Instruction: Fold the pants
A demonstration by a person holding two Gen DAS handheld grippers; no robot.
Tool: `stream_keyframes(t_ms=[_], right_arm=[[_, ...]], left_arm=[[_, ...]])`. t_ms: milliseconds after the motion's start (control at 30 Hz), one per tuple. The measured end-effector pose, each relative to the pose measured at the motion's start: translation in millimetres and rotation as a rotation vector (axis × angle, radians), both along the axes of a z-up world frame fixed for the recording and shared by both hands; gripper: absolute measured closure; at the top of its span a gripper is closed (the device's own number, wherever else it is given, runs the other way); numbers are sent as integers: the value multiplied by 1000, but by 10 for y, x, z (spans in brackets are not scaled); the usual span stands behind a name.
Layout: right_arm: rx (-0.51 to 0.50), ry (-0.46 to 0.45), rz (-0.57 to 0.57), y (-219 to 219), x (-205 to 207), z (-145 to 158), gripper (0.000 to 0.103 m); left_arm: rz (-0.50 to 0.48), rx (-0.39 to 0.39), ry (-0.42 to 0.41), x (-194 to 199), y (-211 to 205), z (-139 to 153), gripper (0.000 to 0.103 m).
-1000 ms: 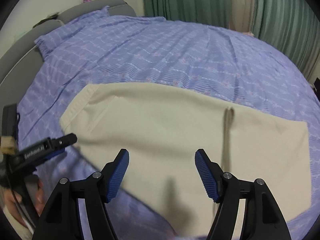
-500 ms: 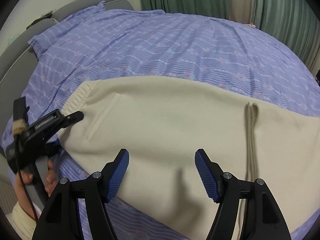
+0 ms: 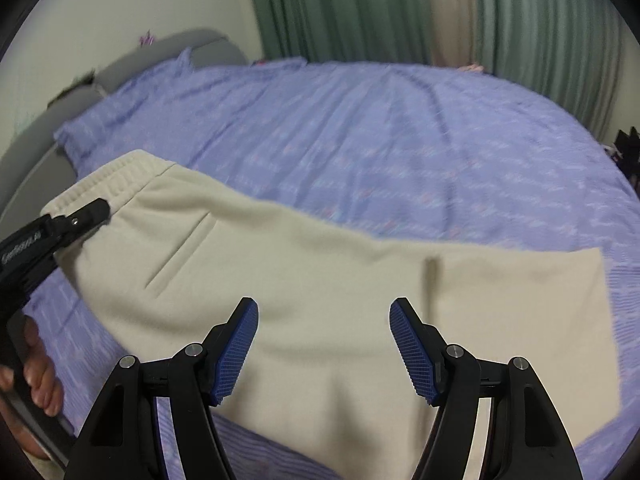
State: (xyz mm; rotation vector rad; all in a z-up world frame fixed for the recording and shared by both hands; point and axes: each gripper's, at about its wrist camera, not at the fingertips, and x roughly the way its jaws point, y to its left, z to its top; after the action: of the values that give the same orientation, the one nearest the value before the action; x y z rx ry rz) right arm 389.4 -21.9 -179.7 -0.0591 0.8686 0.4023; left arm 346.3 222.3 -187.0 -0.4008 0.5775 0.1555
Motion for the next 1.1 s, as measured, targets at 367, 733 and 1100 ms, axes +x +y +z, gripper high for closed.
stream_keyframes(t_ms=[367, 733, 1100], right_arm=[[24, -114, -130, -1602, -174, 689, 34], [-41, -127, -189, -3130, -248, 797, 34], [-144, -37, -253, -3910, -231, 409, 34]], left_arm=[[-123, 217, -47, 397, -1578, 903, 89], [-264, 325, 76, 895, -3576, 668, 89], [-461, 263, 285, 1157, -4583, -89, 82]])
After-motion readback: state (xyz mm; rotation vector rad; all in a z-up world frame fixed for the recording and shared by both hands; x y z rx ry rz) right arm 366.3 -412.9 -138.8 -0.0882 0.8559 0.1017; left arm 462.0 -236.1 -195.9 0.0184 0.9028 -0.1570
